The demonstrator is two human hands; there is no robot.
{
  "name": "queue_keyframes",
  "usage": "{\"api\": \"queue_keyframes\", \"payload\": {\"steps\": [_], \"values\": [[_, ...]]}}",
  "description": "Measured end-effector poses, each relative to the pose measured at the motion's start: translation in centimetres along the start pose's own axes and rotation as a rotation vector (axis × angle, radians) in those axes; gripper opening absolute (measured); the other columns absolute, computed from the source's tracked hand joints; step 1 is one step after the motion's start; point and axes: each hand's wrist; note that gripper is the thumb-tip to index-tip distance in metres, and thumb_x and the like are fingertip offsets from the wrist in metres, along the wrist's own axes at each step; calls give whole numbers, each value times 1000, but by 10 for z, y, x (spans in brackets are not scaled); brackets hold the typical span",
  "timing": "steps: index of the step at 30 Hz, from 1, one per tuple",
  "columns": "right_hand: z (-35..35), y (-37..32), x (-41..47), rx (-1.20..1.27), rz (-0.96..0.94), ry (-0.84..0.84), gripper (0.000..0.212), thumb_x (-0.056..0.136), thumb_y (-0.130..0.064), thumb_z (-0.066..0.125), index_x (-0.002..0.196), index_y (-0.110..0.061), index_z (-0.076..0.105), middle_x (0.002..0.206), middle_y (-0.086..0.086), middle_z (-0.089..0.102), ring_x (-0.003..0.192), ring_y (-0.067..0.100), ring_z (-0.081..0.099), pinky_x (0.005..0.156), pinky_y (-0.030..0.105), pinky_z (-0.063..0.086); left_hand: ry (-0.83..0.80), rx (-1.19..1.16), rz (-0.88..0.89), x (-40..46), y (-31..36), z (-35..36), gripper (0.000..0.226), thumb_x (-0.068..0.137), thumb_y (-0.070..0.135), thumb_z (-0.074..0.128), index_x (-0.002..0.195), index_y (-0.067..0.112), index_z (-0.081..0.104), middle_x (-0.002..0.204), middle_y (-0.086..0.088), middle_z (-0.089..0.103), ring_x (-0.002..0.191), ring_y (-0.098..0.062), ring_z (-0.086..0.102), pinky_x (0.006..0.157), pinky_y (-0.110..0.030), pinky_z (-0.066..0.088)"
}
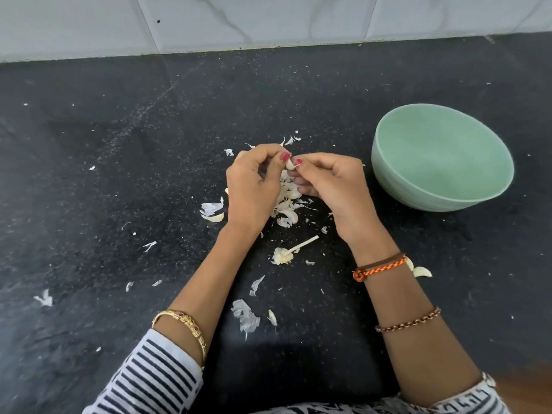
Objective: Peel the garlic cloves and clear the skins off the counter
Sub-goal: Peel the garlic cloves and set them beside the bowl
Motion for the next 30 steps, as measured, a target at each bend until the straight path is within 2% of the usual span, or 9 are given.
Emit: {"api": "queue_keyframes", "payload": {"steps": [8,11,15,17,19,23,26,29,30], "values": [[-7,-1,1,117,113,-49,10,80,-8,71,90,-8,70,75,3,68,70,8,63,70,20,55,-1,-41,56,-1,-1,2,10,86,20,59,87,29,64,79,16,63,83,-23,60,68,-26,46],[-8,-3,2,165,161,-106,6,82,-9,68,89,-9,69,77,4,69,70,9,63,66,18,54,57,9,126,-2,1,0,6,85,25,60,86,29,64,72,22,57,80,0,50,70,-12,38],[-7,-4,1,235,156,-136,8,82,-3,66,89,-7,68,72,1,69,66,7,64,62,16,53,78,42,175,-3,2,0,10,84,26,57,83,25,68,74,25,57,78,7,48,71,-15,37],[-7,-2,1,190,106,-74,11,80,-2,67,91,-6,68,75,3,69,67,7,64,63,16,53,58,48,133,-3,3,1,8,84,30,59,84,29,67,77,26,58,77,3,49,70,-15,38],[-7,1,2,78,-11,9,13,79,-1,69,90,-7,68,75,5,69,65,4,65,61,15,51,11,8,33,-2,4,1,6,84,31,61,84,35,66,75,23,62,74,-3,52,72,-24,43],[-5,7,5,-111,-260,120,17,76,1,72,83,-15,70,72,-2,68,63,2,65,61,17,52,-109,-172,-108,0,10,-3,17,85,23,58,78,33,70,74,-1,71,71,-14,59,72,-44,49],[-4,13,7,-209,-394,178,21,75,0,74,88,-15,70,72,-7,67,64,3,66,65,20,55,-109,-248,-131,1,13,-5,21,82,18,59,74,33,71,69,-13,67,67,-19,53,64,-39,48],[-4,16,9,-244,-484,201,23,74,-1,74,93,-14,69,75,-7,67,64,0,65,63,16,54,-138,-295,-152,1,13,-7,15,81,16,61,75,26,70,61,5,62,56,-3,46,58,-18,40],[-4,17,9,-261,-515,213,22,74,-2,74,93,-13,70,75,-8,66,65,-1,65,63,15,53,-147,-307,-161,1,13,-7,14,81,15,61,76,25,70,60,11,62,54,0,46,58,-15,39]]}}
Point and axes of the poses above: each hand's wrist, its own x-axis towards the middle knuckle, its own z-axis out of the palm, y = z × x
